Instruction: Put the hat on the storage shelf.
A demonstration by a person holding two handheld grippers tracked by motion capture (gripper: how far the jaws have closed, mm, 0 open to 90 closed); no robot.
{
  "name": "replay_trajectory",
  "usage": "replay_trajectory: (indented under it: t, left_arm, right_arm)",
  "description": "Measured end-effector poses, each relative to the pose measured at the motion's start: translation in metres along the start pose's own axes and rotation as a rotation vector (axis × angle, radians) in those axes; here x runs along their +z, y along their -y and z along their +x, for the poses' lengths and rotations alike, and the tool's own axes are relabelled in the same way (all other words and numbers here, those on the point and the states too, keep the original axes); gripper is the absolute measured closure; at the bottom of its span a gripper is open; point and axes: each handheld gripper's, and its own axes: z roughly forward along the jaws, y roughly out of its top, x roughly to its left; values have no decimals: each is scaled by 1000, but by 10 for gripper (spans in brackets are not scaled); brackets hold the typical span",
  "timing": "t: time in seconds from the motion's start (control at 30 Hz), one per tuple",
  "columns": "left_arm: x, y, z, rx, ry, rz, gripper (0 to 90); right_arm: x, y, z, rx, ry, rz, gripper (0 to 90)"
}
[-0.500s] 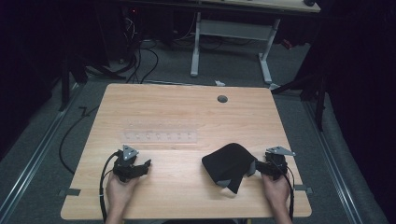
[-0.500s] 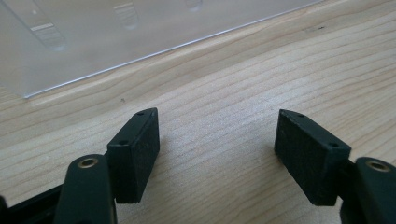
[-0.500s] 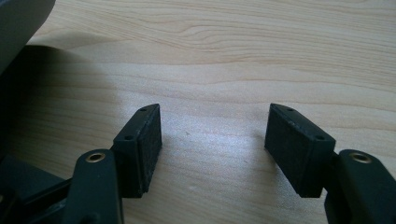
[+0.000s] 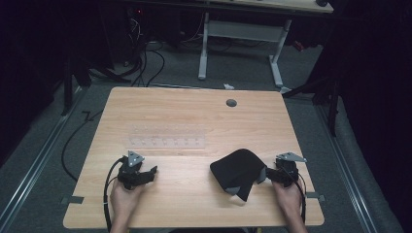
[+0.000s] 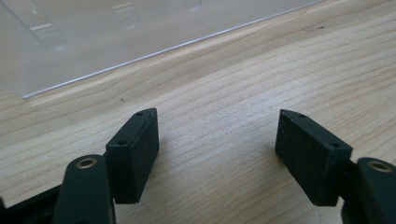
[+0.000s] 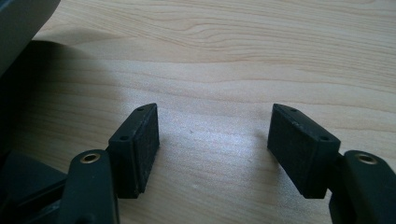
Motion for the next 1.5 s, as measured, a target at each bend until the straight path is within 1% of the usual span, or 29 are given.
replay_trajectory:
  t: [0.2,0.33,0.43,0.53,0.63,0.77,0.83,0.93,1.0,1.07,1.1,1.3,1.33,1.43,1.5]
  left_arm:
    - [0,0,0,0,1,1,305]
    - [0,0,0,0,1,1,305]
    - [0,0,0,0,1,0,305]
    - [0,0,0,0,1,1,305]
    - [0,0,0,-2,0,0,305]
    - [0,0,0,-3,0,-1,305]
    - [0,0,0,-3,-1,-1,305]
    - [0,0,0,-2,0,0,307]
    - [0,0,0,-3,0,0,311]
    - [0,0,0,-3,0,-1,310]
    - [0,0,0,-3,0,-1,310]
    - [0,0,0,-3,0,0,310]
    - [0,0,0,-3,0,0,310]
    - [0,0,0,-3,0,-1,310]
    - [0,0,0,-4,0,-1,310]
  right_arm:
    - [0,0,0,1,0,-2,346]
    - [-1,0,0,8,6,-1,369]
    - [-2,1,-2,16,6,-4,402]
    - [-5,2,-4,33,0,-6,412]
    - [-10,4,-6,62,-22,-32,420]
    - [-17,5,-5,73,-52,-56,424]
    - [-20,6,-5,66,-59,-63,429]
    - [-27,8,-4,81,-71,-68,450]
    - [-30,9,-4,83,-79,-58,454]
    - [-32,10,-2,66,-76,-52,460]
    - [-34,11,-2,70,-81,-48,461]
    - [-50,10,-1,64,-89,-100,452]
    - [-53,10,0,73,-91,-104,449]
    - [-59,9,4,62,-88,-115,451]
    - [-63,9,5,66,-102,-132,451]
